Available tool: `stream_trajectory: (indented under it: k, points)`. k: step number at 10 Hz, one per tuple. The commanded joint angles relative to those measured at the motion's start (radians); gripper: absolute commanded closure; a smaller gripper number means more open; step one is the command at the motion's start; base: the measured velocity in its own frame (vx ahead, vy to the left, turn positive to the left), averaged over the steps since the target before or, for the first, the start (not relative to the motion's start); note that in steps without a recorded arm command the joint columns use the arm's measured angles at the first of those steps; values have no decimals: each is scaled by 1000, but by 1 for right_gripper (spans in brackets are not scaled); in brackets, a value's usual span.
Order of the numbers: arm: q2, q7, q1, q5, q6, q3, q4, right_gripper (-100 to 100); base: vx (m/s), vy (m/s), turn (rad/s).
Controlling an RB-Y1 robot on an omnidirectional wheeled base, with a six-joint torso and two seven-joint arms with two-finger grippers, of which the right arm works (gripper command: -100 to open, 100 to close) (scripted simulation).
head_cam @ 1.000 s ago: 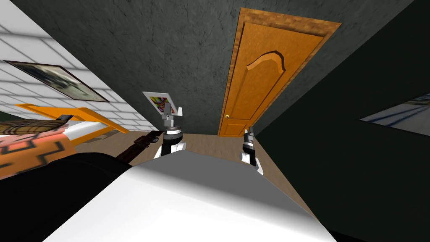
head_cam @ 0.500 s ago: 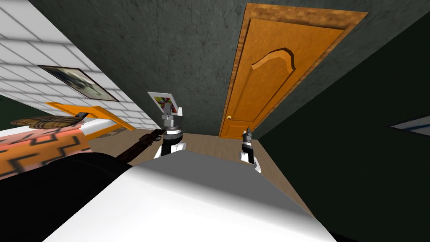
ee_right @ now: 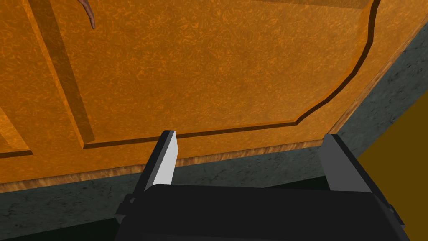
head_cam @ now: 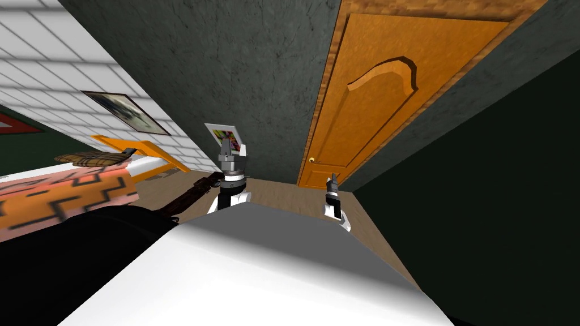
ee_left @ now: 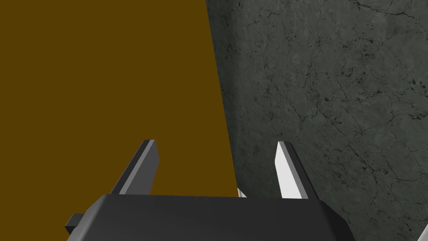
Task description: Pull the door open
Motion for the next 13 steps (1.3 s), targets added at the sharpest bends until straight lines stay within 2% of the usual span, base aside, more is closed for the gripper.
stream_trajectory:
  k: [1,2,4,5,7,8,10,11,13]
  points:
    - [-7,-5,-26,-4,6,-4,50,-100,82,-11,178]
    - [-7,-5,-26,-4,6,-4,56,-100,67,-24,49]
    - [-18,-11,-61,-10,1,-10,123,-100,66,-37,128]
    - [-18,-11,-61,-10,1,-10,140,-100,56,-27,64]
    - [-29,-18,-96,-15,-4,-16,210,-100,58,-19,125]
    - [-29,-18,-96,-15,-4,-16,222,-100,52,-18,54]
    - [-39,-25,-129,-21,-8,-21,286,-100,61,-31,126]
    - [-39,-25,-129,-21,-8,-21,301,-100,58,-34,51]
    - [-49,-31,-160,-26,-13,-26,368,-100,65,-28,115]
